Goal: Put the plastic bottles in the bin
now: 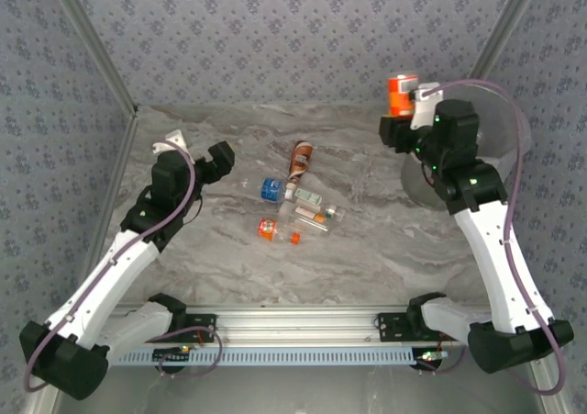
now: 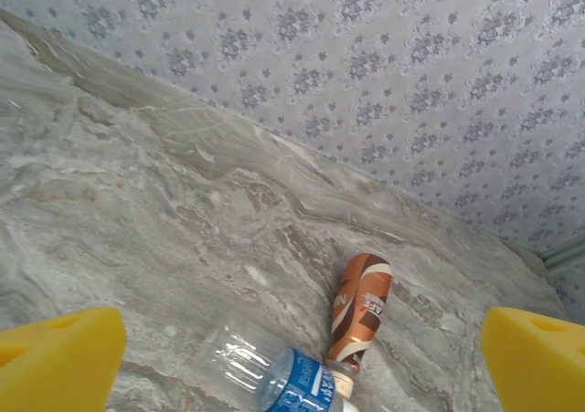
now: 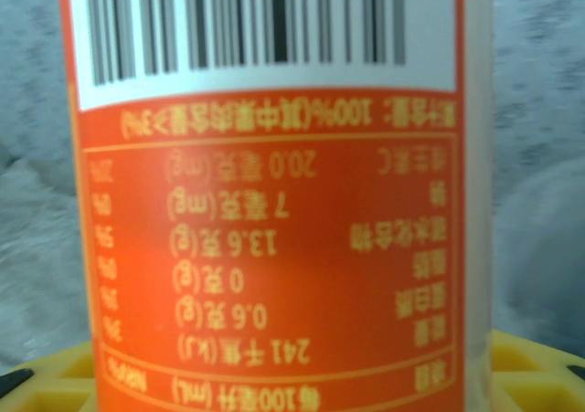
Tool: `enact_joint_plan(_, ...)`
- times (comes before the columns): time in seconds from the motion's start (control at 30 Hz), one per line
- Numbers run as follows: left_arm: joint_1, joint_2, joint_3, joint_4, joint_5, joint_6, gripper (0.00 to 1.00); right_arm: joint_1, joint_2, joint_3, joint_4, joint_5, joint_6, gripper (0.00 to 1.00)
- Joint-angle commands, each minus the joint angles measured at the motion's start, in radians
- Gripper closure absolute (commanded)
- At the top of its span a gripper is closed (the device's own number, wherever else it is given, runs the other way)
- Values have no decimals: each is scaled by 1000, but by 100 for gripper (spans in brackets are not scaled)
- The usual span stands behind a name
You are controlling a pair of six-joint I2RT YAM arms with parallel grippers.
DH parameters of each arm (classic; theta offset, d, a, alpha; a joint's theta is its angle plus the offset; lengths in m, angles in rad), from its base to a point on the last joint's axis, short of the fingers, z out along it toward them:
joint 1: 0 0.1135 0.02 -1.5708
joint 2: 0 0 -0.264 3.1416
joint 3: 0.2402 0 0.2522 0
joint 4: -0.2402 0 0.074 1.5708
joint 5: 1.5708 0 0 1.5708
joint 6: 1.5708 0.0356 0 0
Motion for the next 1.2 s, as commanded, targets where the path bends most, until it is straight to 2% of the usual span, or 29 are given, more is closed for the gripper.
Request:
enact_joint_plan(0.0, 2, -47, -33, -4, -61, 29, 0, -86, 3, 28, -41, 97, -34, 51)
enact_joint_plan(0.27, 6, -44, -36, -30, -97, 33, 0, -317, 72, 43, -19, 234, -43, 50)
enact_joint_plan(0.53, 6, 14, -3, -63, -92, 42, 1, -523, 202, 70, 25, 185, -30, 50)
enact_joint_plan(0.7, 9, 41, 6, -83, -87, 29, 1, -545, 264, 44, 59, 163, -56, 48)
enact_joint_plan(0.97, 27, 68, 13, -126, -84, -3, 0, -539, 261, 30, 3, 105, 5, 29)
enact_joint_plan(1.17, 49, 72, 5, -135, -71, -27, 1, -521, 227, 44, -42, 91, 50, 21)
